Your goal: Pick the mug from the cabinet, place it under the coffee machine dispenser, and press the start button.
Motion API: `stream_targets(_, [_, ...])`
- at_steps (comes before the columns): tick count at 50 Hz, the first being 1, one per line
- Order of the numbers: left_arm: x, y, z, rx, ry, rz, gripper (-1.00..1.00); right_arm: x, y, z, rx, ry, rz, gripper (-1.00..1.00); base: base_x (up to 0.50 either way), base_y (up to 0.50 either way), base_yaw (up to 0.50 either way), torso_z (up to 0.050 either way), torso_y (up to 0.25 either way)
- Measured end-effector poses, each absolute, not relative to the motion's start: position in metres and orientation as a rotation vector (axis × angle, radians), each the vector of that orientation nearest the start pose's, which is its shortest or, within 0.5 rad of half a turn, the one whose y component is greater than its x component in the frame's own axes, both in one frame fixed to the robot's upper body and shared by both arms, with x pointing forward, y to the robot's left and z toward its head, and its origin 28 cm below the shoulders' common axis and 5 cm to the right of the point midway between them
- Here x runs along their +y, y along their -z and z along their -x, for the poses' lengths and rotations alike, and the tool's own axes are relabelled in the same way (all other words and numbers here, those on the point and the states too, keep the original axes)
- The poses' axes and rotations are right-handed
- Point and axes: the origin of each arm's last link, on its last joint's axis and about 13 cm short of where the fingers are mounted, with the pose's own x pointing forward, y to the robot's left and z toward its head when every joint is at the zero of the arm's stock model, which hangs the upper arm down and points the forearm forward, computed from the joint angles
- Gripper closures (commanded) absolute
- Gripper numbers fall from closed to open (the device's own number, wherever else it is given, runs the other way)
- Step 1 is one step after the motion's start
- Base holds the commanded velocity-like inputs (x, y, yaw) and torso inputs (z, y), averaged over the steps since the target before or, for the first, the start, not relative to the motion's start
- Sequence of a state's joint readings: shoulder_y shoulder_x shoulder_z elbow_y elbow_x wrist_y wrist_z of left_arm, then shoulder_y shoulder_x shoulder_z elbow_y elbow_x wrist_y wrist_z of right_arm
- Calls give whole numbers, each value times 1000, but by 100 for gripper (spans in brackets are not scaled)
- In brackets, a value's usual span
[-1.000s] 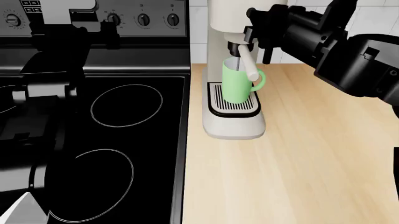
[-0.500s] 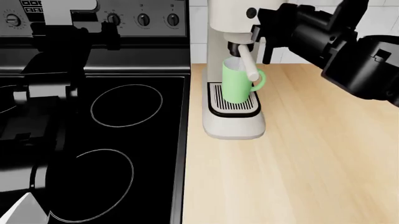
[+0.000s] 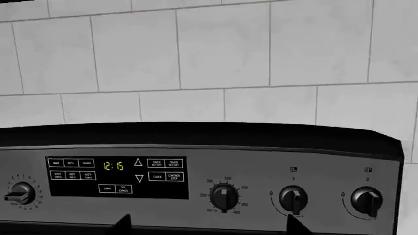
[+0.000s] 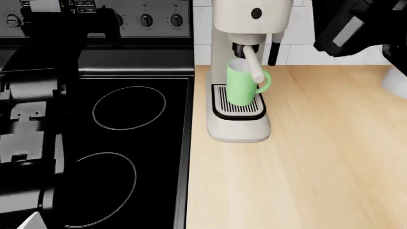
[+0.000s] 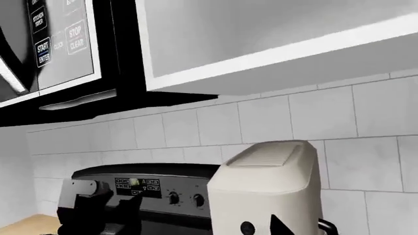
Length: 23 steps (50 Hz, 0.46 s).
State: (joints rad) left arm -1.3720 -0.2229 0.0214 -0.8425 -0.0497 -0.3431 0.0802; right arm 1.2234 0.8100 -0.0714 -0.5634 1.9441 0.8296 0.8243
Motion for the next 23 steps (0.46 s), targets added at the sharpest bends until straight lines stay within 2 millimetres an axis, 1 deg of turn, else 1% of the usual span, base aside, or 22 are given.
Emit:
stream_targets(5, [291, -298, -393, -242, -57, -30, -100, -143, -357, -157, -356, -414, -177, -100, 0, 0, 0, 0, 0])
stream_targets(10, [287, -306, -363, -299, 1, -15, -100, -141, -350, -144, -388, -371, -155, -100, 0, 0, 0, 0, 0])
stream_targets(17, [281, -311, -321, -357, 88, -9, -100, -139, -339, -138, -406, -315, -132, -100, 0, 0, 0, 0, 0])
stream_targets(23, [276, -312, -291, -389, 156, -11, -100, -138, -330, -138, -407, -278, -118, -100, 0, 0, 0, 0, 0])
